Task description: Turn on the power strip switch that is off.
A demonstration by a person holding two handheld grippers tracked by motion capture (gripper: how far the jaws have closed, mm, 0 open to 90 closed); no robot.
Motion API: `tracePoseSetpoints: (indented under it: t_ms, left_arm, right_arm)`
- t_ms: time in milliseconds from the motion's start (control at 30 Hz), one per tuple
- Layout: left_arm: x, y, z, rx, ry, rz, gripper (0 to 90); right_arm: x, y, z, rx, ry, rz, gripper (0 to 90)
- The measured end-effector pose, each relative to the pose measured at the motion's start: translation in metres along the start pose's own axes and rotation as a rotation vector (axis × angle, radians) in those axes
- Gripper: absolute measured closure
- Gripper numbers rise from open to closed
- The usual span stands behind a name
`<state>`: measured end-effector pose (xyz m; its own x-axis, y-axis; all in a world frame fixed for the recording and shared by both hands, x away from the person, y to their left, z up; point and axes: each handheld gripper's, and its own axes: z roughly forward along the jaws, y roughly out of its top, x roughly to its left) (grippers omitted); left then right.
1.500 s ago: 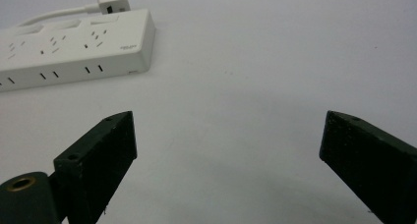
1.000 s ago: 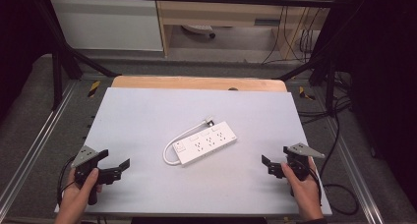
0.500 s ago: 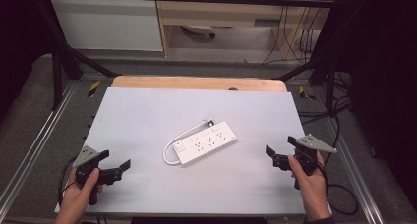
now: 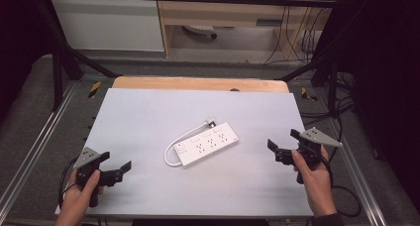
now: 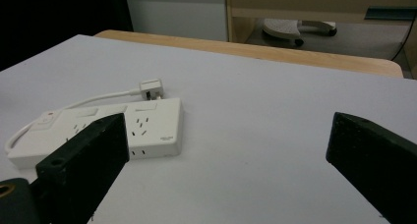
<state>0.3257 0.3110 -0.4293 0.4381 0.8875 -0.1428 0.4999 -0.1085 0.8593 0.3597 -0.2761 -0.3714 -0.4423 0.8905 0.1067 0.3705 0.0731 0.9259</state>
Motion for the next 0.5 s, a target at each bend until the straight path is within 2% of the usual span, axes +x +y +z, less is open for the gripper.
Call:
tracePoseSetpoints:
  t_ms: [267,500]
  left_arm:
    - [0.000,0.000,0.001,0.009,-0.003,0.006,6.2]
    - [-0.001,0.000,0.001,0.011,-0.003,0.006,6.2]
  right_arm:
    - [0.004,0.014,0.005,-0.026,0.021,-0.001,2.1]
    - [0.006,0.024,0.011,-0.018,0.022,-0.021,2.2]
